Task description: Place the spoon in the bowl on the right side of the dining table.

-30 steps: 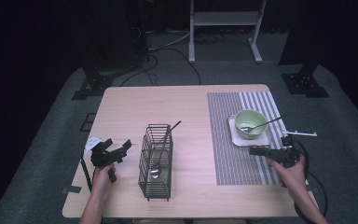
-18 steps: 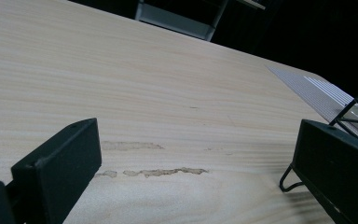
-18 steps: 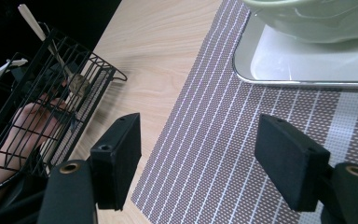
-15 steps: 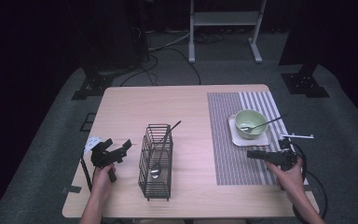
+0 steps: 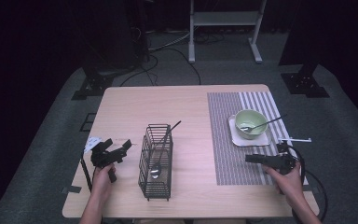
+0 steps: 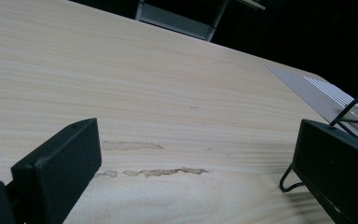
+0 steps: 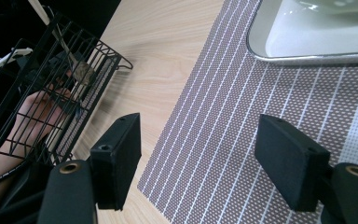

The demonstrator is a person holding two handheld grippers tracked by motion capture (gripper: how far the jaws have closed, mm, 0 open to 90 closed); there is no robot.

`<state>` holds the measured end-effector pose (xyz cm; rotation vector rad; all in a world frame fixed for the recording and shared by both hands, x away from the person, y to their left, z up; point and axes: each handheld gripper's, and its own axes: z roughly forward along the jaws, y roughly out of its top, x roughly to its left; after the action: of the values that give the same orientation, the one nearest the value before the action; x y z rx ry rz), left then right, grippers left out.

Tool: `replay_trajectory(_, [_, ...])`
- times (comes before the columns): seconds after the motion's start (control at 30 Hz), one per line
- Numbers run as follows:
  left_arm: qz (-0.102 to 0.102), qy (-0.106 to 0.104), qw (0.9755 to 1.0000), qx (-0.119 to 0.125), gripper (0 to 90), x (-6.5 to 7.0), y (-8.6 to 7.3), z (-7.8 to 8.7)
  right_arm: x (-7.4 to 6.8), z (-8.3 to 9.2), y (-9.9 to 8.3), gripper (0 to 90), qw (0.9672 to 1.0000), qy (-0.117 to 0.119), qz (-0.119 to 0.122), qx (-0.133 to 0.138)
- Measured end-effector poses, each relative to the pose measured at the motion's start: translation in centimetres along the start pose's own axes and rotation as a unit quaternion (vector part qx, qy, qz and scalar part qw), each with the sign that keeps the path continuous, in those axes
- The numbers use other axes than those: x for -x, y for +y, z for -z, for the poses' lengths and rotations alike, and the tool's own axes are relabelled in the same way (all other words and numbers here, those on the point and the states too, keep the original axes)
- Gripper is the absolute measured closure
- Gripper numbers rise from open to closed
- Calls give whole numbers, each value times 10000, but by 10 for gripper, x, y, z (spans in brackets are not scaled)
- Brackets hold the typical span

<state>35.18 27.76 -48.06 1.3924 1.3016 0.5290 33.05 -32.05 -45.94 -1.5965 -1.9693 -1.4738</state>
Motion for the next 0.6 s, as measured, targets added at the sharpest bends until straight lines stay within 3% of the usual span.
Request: replay_trajectory(0.6, [3,3,10000,5,1,0,0,0,-6,-3,-15,303,9999,160,41,-49])
